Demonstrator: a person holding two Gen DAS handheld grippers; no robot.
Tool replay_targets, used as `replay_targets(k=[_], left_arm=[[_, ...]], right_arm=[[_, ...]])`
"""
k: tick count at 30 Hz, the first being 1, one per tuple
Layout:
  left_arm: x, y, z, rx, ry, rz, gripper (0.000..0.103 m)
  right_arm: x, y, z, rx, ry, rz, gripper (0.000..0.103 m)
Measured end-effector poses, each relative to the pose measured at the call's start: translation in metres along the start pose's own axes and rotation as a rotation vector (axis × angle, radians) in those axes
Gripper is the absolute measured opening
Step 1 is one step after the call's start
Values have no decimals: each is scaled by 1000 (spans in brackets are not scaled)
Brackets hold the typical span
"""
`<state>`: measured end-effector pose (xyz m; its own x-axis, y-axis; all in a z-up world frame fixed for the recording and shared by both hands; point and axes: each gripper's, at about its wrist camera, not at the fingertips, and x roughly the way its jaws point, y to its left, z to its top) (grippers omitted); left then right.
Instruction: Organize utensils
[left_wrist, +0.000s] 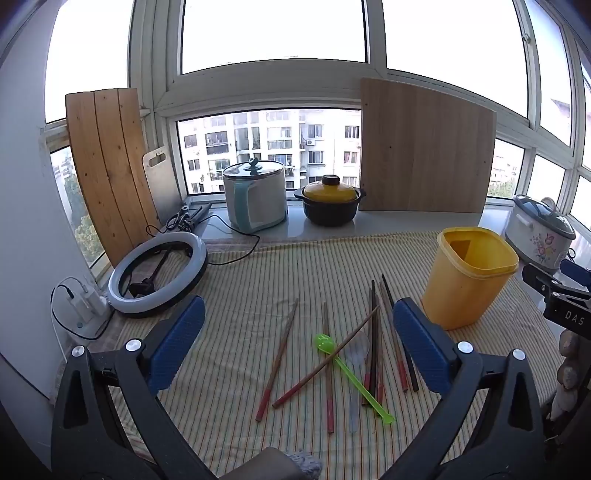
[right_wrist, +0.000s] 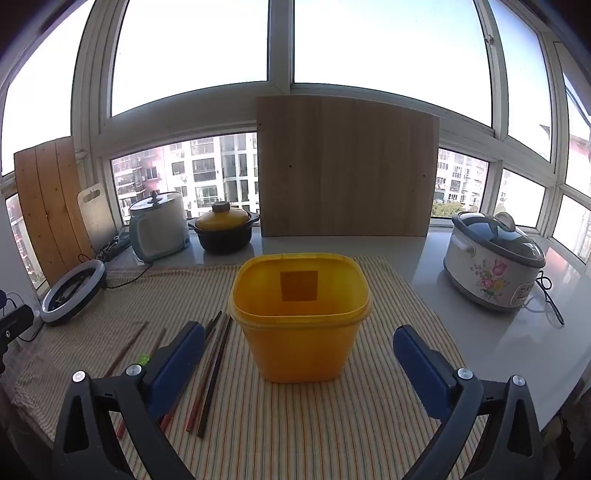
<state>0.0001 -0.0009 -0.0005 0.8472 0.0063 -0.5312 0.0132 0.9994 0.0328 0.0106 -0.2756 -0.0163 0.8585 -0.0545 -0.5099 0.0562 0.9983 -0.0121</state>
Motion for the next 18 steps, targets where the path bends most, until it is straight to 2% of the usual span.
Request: replay_targets(k=[18], left_arm=[[-1, -8, -1, -10, -16, -10, 103]], right_arm=[[-2, -4, 1, 17, 1, -3, 103]])
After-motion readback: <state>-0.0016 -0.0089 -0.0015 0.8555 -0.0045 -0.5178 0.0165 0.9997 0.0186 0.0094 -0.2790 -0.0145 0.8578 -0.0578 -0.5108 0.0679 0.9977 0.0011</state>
